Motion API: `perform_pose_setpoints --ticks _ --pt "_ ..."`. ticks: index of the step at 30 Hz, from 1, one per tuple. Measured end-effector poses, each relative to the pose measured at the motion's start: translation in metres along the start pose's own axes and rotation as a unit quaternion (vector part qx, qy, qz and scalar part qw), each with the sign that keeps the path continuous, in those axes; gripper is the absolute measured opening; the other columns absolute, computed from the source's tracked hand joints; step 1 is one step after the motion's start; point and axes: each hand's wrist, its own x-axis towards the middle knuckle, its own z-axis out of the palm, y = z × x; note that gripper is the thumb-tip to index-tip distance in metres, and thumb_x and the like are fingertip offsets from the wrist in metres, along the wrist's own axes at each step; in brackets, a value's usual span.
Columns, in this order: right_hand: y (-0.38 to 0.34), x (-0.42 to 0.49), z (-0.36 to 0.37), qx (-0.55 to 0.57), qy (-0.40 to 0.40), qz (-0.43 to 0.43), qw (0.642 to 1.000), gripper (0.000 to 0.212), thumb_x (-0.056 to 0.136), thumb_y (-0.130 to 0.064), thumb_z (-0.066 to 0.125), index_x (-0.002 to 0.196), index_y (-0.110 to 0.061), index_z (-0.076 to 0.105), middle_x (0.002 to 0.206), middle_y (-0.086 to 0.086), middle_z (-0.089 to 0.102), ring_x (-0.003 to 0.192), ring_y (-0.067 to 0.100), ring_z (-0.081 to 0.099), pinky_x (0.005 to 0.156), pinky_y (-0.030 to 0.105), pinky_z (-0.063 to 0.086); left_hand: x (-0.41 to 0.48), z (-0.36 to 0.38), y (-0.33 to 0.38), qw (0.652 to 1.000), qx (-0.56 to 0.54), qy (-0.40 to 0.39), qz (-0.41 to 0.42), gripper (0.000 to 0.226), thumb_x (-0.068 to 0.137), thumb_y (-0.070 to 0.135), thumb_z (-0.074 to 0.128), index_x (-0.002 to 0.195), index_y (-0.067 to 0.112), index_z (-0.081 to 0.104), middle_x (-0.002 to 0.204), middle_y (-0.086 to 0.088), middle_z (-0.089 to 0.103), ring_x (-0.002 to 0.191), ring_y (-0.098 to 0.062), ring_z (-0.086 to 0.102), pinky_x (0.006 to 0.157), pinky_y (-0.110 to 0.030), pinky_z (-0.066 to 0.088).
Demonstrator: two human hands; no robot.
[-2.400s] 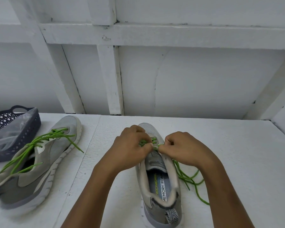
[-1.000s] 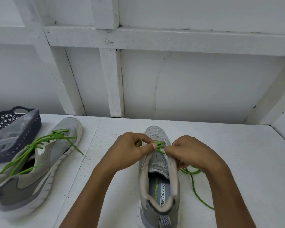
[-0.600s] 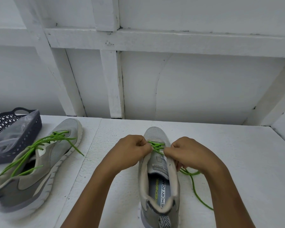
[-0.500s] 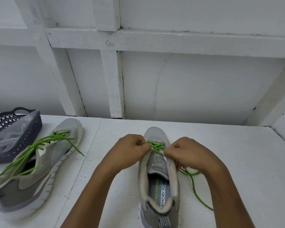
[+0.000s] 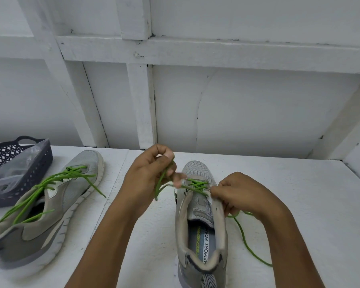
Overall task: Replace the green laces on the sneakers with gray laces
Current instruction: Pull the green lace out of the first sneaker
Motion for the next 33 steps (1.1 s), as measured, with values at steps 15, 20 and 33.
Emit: perform_pose_setpoints --ticks 15,20,33 --pt "-0.002 -0.004 -0.003 0.034 -0.012 0.0 0.999 0.025 0.086 -0.016 0.059 0.061 -0.01 0.061 0.053 0.002 0.064 0.056 0.02 0.068 0.053 0.023 0.045 0.0 -0.025 -0.004 0.863 0.483 -0.13 -0.069 0.011 0.092 0.029 0.067 0.081 0.032 0.067 0.074 0.023 0.064 0.062 0.002 0.052 0.06 -0.015 0.04" --pt "-0.002 -0.003 -0.002 0.041 -0.013 0.001 0.999 0.027 0.086 -0.015 0.059 0.059 -0.011 0.06 0.053 0.003 0.064 0.057 0.022 0.069 0.055 0.024 0.046 -0.002 -0.031 0.004 0.93 0.355 -0.092 -0.038 0.014 0.096 0.023 0.061 0.082 0.021 0.065 0.074 0.012 0.066 0.066 -0.009 0.052 0.066 -0.028 0.042" --pt "-0.003 -0.005 -0.003 0.048 -0.017 0.002 0.999 0.031 0.087 -0.014 0.058 0.056 -0.012 0.058 0.052 0.003 0.064 0.058 0.022 0.068 0.055 0.024 0.045 0.002 -0.024 0.011 0.991 0.13 0.03 -0.007 0.014 0.093 0.018 0.062 0.082 0.015 0.054 0.066 0.003 0.046 0.048 -0.011 0.028 0.046 -0.023 0.026"
